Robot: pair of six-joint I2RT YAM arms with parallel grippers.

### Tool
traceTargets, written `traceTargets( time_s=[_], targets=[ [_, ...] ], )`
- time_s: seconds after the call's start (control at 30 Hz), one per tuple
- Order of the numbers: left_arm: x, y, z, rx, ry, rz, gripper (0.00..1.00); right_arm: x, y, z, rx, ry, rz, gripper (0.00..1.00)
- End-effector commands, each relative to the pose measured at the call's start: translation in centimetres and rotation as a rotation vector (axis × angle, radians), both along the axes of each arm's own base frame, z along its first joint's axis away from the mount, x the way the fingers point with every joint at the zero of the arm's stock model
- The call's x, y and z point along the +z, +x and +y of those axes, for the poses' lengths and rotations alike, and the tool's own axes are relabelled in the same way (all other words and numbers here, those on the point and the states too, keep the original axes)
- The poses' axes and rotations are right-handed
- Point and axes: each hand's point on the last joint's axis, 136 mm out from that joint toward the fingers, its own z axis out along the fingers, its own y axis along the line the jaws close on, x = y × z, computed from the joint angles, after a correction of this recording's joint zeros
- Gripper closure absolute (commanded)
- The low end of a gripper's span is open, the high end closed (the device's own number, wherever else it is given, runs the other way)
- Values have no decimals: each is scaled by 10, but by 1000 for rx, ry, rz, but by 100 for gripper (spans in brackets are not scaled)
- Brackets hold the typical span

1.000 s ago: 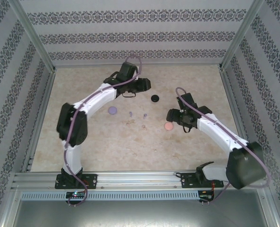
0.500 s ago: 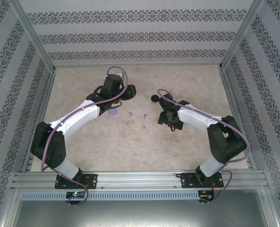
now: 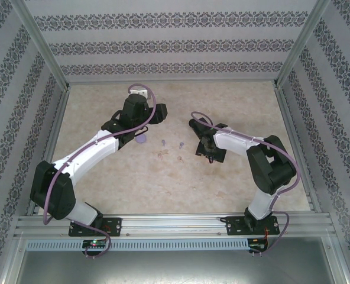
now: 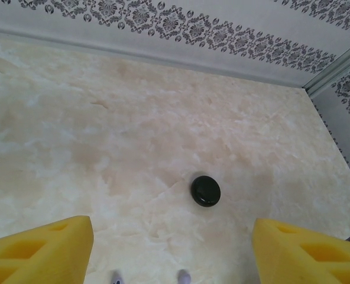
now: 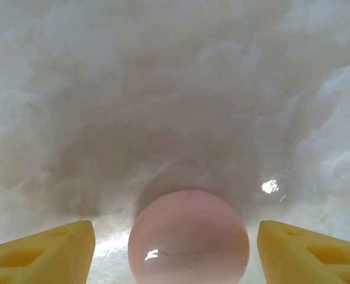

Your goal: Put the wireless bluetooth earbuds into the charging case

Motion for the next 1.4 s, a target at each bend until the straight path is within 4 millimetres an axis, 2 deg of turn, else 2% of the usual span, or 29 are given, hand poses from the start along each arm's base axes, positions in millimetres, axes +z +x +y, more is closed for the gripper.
traceTargets(
  time_s=[0.0,0.37,0.67,0.87,0.93,1.03,1.2,1.37],
  targets=[
    [15,3,9,19,2,-60,28,-7,-4,0,-18,-12,13,29],
    [21,-1,7,27,-51,-39,25,-21,-9,-3,-24,-5,29,33],
    [24,-8,8,28,-104,-46,23,-29,-12,-9,-30,13,26,44],
    [15,-14,7,22,-138,-32,24,-27,-13,-10,-27,56,-3,63],
    [9,-16,4,2,-153,-36,24,-17,-12,-7,-23,85,-36,67],
    [-1,-21,-2,-37,-184,-59,25,10,-7,-2,-27,145,-110,69],
    [-11,-30,-14,-141,-225,-140,26,72,11,11,-67,298,-262,69],
    [-9,-43,-31,-271,-298,-247,26,130,34,21,-160,468,-389,70]
  ],
)
